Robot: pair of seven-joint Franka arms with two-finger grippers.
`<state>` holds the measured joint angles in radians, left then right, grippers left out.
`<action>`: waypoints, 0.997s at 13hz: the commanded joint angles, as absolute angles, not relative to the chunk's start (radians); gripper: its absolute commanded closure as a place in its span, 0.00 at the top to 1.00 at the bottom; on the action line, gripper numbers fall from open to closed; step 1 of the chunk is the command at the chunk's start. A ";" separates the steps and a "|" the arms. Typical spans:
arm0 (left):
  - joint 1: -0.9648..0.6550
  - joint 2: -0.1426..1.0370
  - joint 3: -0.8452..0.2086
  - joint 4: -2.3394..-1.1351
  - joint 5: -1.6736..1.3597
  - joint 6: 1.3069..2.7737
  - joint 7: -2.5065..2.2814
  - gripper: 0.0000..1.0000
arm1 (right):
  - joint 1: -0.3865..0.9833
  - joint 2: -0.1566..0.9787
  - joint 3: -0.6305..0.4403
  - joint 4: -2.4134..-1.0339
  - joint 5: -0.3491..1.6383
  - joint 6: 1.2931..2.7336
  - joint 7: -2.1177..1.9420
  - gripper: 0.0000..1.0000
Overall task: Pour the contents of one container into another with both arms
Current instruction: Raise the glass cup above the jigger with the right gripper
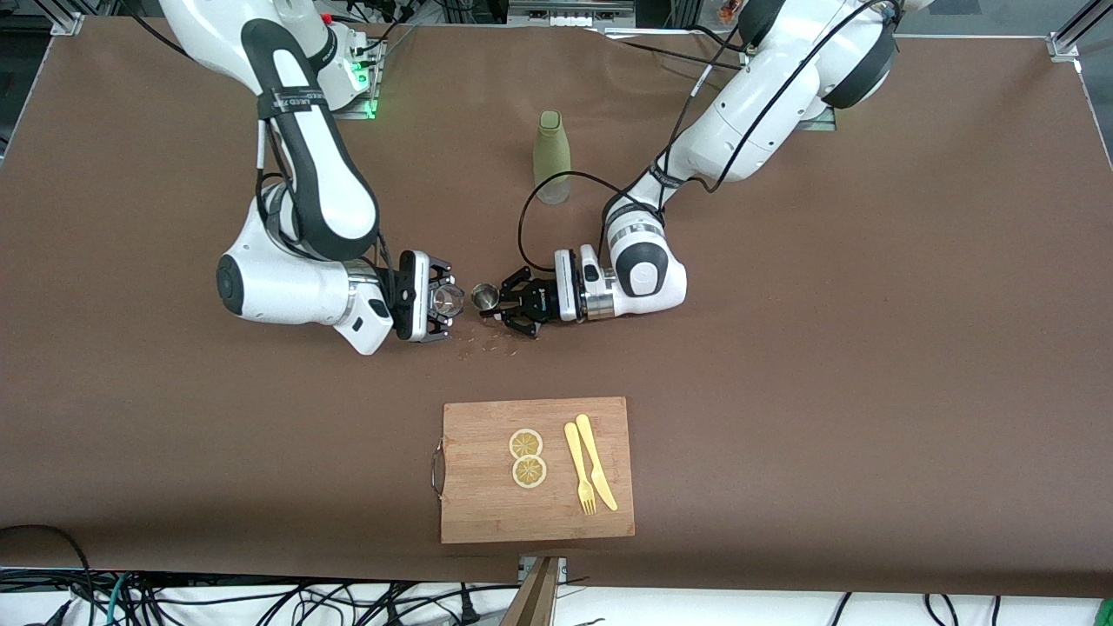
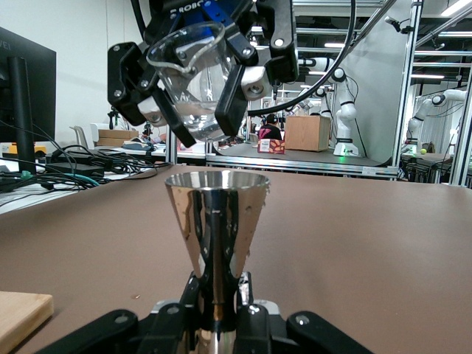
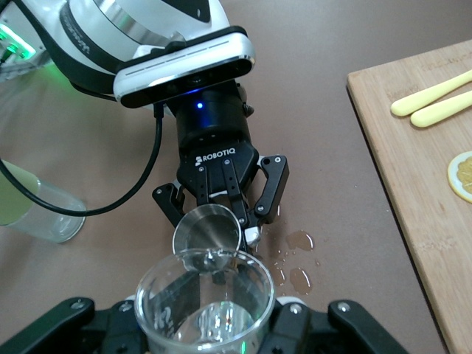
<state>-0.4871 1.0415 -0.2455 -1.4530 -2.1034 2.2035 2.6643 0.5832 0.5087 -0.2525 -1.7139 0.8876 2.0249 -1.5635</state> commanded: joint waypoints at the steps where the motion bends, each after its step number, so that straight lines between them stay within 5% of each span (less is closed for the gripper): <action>1: -0.502 1.055 -0.245 -1.416 -2.149 2.238 2.738 0.00 | 0.621 0.479 -0.267 -1.741 0.829 2.049 -1.508 0.31; 13: -0.502 1.054 -0.247 -1.416 -2.149 2.255 2.738 0.00 | 0.689 0.453 -0.267 -1.741 0.624 2.048 -1.344 0.31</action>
<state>-0.4871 1.0420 -0.2453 -1.4459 -2.1034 2.2240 2.6708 0.6606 0.4861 -0.2544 -1.7139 0.6589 2.0373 -1.3834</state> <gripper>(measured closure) 0.784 0.692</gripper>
